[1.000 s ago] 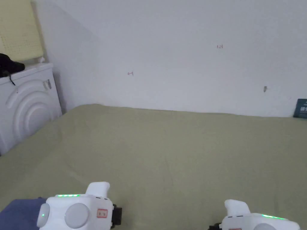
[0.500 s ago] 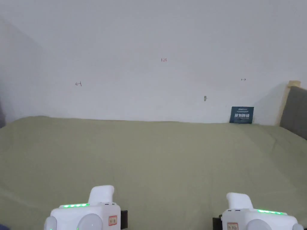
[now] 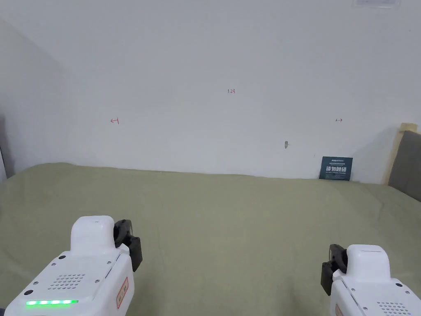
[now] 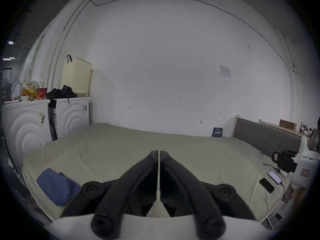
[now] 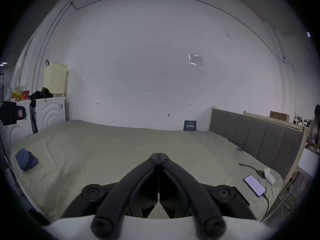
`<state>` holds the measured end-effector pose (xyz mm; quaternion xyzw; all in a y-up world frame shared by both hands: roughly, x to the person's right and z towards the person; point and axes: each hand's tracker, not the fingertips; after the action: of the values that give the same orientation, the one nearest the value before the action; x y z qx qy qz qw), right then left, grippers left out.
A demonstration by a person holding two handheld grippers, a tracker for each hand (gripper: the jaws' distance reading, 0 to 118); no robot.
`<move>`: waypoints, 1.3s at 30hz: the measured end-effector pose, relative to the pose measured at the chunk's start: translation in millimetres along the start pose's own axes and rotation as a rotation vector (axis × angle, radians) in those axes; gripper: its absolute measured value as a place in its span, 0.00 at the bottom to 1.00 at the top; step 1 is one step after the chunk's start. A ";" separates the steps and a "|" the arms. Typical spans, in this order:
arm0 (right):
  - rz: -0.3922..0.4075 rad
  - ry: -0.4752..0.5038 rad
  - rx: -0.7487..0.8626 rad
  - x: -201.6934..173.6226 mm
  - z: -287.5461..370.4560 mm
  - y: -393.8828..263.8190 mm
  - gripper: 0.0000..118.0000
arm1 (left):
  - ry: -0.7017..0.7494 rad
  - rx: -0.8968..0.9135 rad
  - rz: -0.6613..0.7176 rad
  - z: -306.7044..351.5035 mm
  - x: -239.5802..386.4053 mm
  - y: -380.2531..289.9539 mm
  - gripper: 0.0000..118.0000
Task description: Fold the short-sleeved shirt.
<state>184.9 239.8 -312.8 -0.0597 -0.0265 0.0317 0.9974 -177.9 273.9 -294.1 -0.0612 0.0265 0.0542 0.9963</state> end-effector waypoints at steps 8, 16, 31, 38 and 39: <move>-0.008 0.003 0.038 0.4 4.1 -2.9 1.00 | -0.010 0.023 -0.037 5.1 5.6 -10.0 1.00; -0.018 -0.004 0.033 -0.8 1.3 1.0 1.00 | 0.007 0.014 -0.048 -0.9 4.8 -11.3 1.00; -0.012 0.021 0.043 -8.6 5.3 8.0 1.00 | 0.028 0.010 -0.014 -6.4 -6.9 1.2 1.00; -0.047 -0.005 0.056 -4.4 6.1 9.0 1.00 | 0.034 0.025 -0.043 -4.5 -3.3 1.3 1.00; -0.046 -0.006 0.061 -3.9 6.2 9.5 1.00 | 0.031 0.024 -0.044 -5.3 -3.5 0.7 1.00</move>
<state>180.1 249.7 -308.0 -0.0287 -0.0302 0.0096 0.9991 -181.7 273.6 -299.3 -0.0507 0.0411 0.0312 0.9974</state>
